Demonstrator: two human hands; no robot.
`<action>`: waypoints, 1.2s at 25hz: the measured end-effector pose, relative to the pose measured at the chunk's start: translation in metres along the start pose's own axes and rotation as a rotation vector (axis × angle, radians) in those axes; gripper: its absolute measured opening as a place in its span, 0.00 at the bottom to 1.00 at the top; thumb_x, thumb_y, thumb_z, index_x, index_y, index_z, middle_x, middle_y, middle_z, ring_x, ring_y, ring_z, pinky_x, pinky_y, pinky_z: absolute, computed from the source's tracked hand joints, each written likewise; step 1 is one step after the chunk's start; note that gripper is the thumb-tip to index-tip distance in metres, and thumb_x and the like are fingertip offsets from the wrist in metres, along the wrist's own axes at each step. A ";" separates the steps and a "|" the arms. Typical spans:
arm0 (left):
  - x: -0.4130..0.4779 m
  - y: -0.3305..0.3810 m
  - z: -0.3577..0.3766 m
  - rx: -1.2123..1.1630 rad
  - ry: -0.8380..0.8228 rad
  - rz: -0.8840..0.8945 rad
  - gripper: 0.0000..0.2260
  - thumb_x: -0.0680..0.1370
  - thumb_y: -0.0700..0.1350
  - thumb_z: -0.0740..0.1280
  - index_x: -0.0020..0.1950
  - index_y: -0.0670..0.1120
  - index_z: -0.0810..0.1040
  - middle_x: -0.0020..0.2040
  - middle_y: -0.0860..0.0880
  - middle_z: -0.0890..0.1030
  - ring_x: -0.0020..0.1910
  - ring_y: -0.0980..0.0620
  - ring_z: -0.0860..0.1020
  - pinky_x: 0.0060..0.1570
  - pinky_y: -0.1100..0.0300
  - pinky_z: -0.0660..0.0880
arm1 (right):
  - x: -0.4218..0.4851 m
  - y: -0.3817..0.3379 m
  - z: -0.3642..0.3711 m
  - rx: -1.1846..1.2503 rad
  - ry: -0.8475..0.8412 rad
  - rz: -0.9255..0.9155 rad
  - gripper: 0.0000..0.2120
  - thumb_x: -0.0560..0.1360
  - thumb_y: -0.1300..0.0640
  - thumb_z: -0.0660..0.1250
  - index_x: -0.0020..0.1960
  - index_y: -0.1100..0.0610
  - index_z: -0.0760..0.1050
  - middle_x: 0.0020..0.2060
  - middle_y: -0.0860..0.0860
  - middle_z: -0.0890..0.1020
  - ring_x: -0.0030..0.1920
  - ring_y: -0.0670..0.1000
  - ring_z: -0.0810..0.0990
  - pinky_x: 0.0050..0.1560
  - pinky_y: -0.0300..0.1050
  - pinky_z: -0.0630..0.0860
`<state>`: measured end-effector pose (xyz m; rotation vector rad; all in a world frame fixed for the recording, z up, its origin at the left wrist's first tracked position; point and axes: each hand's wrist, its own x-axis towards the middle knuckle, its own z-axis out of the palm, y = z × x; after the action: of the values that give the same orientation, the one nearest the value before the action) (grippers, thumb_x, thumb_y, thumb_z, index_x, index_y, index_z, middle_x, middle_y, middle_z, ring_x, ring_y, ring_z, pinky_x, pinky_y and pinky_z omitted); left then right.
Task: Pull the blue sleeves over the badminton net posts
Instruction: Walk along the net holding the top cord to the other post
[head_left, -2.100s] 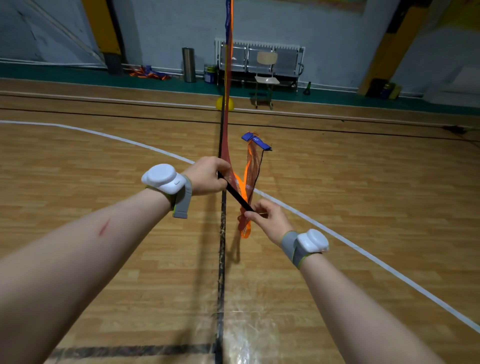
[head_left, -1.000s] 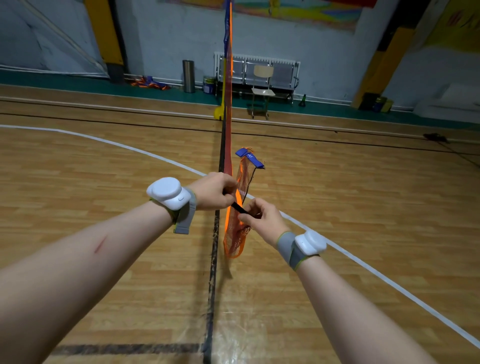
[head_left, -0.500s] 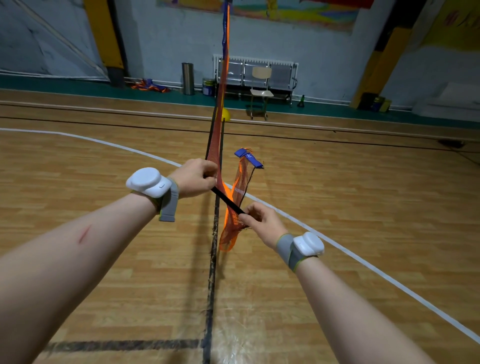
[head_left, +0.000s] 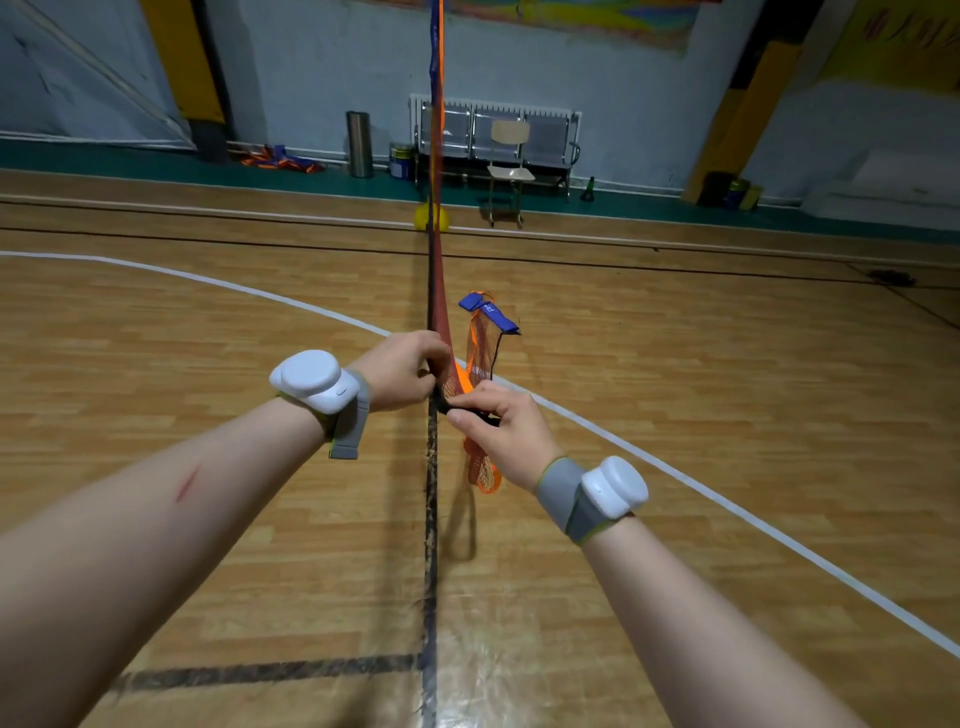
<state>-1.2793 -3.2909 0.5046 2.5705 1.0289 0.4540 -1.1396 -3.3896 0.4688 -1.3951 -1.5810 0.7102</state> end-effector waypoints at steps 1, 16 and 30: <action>-0.007 0.001 0.000 -0.022 -0.015 0.021 0.08 0.70 0.33 0.61 0.39 0.45 0.75 0.43 0.47 0.76 0.45 0.47 0.74 0.45 0.59 0.70 | -0.002 -0.001 0.004 0.015 -0.003 0.029 0.09 0.74 0.62 0.66 0.53 0.62 0.80 0.36 0.43 0.73 0.39 0.40 0.74 0.48 0.41 0.74; -0.072 -0.023 -0.047 -0.110 0.046 -0.093 0.06 0.73 0.36 0.61 0.36 0.43 0.73 0.37 0.44 0.76 0.36 0.49 0.71 0.40 0.55 0.70 | -0.022 0.013 0.067 0.008 -0.013 0.302 0.06 0.72 0.62 0.69 0.42 0.56 0.72 0.37 0.51 0.77 0.38 0.49 0.75 0.35 0.30 0.70; -0.096 -0.044 -0.031 -0.025 -0.044 -0.028 0.05 0.72 0.36 0.62 0.45 0.41 0.77 0.47 0.45 0.76 0.48 0.46 0.75 0.50 0.55 0.72 | -0.061 -0.060 0.069 0.194 0.143 0.207 0.02 0.71 0.64 0.69 0.43 0.60 0.80 0.31 0.51 0.76 0.26 0.38 0.71 0.29 0.28 0.67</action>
<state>-1.3842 -3.3230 0.4976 2.5298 1.0361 0.3988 -1.2301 -3.4523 0.4749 -1.4435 -1.2343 0.8431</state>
